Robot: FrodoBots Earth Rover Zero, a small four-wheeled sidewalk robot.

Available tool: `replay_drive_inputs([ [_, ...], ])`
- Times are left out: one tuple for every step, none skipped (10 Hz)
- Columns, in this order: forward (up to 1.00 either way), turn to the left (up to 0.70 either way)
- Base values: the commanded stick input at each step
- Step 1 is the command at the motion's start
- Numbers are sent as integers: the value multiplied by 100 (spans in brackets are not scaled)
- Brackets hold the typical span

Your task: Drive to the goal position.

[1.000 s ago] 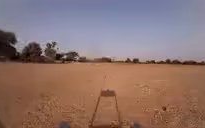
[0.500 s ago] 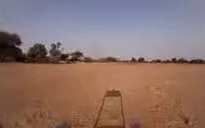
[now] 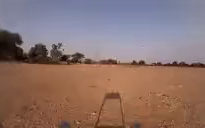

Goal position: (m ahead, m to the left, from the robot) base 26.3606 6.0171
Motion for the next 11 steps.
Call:
replay_drive_inputs([
  [70, 0],
  [70, 0],
  [70, 0],
  [70, 0],
  [70, 0],
  [70, 0],
  [70, 0],
  [70, 0],
  [70, 0],
  [70, -1],
  [70, -5],
])
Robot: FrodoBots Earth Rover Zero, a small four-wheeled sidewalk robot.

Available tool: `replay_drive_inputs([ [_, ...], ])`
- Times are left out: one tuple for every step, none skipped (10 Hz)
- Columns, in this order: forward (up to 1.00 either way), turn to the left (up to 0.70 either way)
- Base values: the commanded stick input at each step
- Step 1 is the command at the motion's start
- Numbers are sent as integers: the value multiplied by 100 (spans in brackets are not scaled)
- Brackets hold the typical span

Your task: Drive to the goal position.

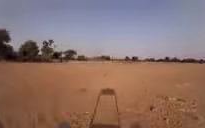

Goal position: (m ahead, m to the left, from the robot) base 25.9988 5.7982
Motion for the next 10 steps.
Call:
replay_drive_inputs([
  [70, -35],
  [70, -31],
  [70, -14],
  [70, 0],
  [70, 0],
  [70, 0],
  [70, 0],
  [70, 0],
  [70, 0],
  [70, 0],
])
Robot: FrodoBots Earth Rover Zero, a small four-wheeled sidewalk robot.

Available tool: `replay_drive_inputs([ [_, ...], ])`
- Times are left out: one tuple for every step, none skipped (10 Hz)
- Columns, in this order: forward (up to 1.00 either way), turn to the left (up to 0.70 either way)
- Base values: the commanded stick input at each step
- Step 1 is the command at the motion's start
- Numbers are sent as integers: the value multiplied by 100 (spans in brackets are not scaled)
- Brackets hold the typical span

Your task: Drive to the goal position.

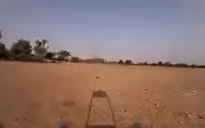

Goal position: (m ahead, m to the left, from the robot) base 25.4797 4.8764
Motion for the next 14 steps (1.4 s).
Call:
replay_drive_inputs([
  [70, 0],
  [70, 0],
  [70, 0],
  [70, 0],
  [70, 0],
  [70, 0],
  [70, 0],
  [70, 0],
  [70, 0],
  [70, 0],
  [70, 0],
  [70, 0],
  [70, 0],
  [70, 0],
])
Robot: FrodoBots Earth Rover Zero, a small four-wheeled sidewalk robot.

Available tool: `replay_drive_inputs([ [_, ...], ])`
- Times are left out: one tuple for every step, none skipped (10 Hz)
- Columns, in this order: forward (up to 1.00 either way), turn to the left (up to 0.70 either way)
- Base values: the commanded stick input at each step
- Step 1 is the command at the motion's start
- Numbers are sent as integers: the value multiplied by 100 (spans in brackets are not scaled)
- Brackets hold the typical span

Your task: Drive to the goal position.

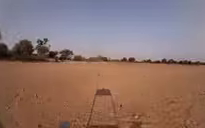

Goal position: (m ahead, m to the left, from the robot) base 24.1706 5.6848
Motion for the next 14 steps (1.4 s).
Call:
replay_drive_inputs([
  [70, 0],
  [70, 0],
  [70, 0],
  [70, 0],
  [70, 0],
  [70, 0],
  [70, 0],
  [70, 0],
  [70, 0],
  [70, 0],
  [70, 0],
  [70, 0],
  [70, 0],
  [70, 0],
])
